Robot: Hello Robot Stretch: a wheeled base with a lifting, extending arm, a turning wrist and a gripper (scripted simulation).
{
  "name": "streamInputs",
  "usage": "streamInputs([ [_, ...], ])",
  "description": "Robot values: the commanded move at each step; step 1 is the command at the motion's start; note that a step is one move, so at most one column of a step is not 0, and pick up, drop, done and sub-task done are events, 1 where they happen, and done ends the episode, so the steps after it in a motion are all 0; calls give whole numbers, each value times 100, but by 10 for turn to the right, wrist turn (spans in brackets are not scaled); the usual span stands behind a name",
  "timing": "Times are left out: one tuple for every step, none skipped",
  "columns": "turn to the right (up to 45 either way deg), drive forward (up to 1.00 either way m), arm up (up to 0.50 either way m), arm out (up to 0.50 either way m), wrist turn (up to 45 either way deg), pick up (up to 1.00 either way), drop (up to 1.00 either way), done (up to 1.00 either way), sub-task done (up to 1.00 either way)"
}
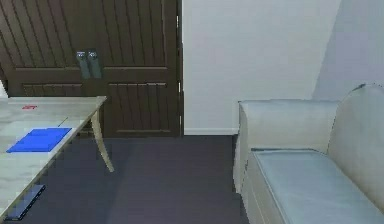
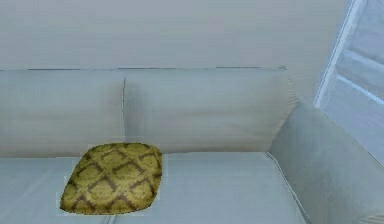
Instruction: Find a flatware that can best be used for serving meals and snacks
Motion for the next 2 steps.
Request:
streamInputs([
  [0, 55, 0, 0, 0, 0, 0, 0, 0],
  [-450, 0, 0, 0, 0, 0, 0, 0, 0],
])
